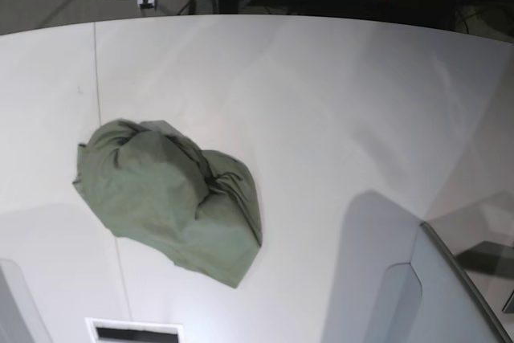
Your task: Layout the t-shirt on the table in an organized manner, then fold the t-shirt properly
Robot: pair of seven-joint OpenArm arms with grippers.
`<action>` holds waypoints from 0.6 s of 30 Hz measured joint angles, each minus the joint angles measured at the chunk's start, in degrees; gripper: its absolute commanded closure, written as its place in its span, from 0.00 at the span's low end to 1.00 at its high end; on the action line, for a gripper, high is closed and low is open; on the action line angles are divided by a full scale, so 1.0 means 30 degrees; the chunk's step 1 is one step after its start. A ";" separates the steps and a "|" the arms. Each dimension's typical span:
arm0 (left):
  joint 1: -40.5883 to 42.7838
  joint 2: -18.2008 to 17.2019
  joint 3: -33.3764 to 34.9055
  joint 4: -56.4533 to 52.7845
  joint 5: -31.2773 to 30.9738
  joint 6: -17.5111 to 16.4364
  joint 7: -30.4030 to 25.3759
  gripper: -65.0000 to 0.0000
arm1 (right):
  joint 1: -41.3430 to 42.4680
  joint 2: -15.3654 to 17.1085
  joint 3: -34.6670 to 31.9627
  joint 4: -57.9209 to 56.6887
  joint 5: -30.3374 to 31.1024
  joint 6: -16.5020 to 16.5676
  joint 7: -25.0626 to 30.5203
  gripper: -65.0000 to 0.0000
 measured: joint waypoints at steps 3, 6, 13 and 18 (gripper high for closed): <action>-0.0007 0.0051 0.0000 0.1005 -0.0029 0.0000 -0.0262 0.99 | 0.0000 0.0000 0.0000 0.0000 0.0000 0.0007 0.0109 0.99; 0.0452 0.0138 0.0000 0.1144 -0.0036 0.0000 -0.0051 1.00 | -0.0408 0.0007 0.0015 0.0153 0.0000 0.0000 0.0211 0.99; 0.1158 0.0058 0.0000 0.1661 -0.0058 -0.0007 -0.0925 0.99 | -0.2557 0.0321 0.0000 0.1515 -0.0015 0.0007 -0.0102 0.99; 0.1450 -0.0138 0.0124 0.1756 -0.0015 0.0138 -0.2164 0.99 | -0.2834 0.0379 0.0015 0.3359 0.0007 0.0015 0.0109 0.98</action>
